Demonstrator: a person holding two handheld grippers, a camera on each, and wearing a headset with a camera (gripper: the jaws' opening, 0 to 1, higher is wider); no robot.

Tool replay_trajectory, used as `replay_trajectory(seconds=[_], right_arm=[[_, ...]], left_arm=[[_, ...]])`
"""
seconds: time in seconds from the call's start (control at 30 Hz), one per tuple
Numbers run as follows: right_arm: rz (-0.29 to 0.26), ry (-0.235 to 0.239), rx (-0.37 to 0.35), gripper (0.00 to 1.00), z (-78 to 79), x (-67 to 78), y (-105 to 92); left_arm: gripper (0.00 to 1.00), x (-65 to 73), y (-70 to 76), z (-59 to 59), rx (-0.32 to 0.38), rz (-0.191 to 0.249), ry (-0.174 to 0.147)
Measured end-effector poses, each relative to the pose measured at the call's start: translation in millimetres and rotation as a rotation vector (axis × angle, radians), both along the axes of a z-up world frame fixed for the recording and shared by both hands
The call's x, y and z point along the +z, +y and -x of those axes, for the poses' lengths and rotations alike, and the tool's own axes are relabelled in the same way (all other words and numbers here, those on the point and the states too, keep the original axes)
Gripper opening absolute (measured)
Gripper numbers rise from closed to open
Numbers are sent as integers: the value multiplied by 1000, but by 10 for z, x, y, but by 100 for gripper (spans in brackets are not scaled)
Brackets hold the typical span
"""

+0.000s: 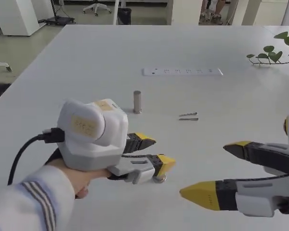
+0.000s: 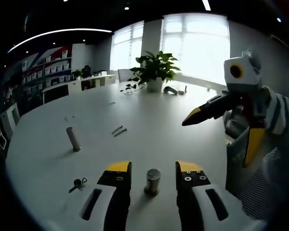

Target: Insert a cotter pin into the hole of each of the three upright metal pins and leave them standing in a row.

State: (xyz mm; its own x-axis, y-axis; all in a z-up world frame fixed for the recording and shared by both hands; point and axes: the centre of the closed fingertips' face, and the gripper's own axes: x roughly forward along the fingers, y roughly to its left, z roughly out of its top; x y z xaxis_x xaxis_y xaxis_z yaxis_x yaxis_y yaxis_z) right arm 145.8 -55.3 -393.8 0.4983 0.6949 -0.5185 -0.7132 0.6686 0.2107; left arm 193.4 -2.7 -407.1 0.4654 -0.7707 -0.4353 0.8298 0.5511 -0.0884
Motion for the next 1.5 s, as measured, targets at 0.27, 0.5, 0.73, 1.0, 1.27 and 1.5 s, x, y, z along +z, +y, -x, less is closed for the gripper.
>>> replay_trajectory(seconds=[0.27,0.5,0.73,1.0,1.27,1.5], right_arm=[[4,0,-3,89,-13,10,-24],[9,6,0,89,-12,-3,-36],[14,9,-6,89,-23,-14,-79],[17,12,-8,89,-23,-24,-85],[18,14,-14,89,-20,-36,-109],[22,10,-12,89,-42,-31,-130]], left_arm=[[56,42,87,114,-44,6,6],[68,-92,138,293,-57,29,64],[77,-137,170,421,-62,37,102],[89,-106,268,401,-38,62,119],[99,-87,320,437,-50,79,121],[99,-103,399,406,-26,80,128]])
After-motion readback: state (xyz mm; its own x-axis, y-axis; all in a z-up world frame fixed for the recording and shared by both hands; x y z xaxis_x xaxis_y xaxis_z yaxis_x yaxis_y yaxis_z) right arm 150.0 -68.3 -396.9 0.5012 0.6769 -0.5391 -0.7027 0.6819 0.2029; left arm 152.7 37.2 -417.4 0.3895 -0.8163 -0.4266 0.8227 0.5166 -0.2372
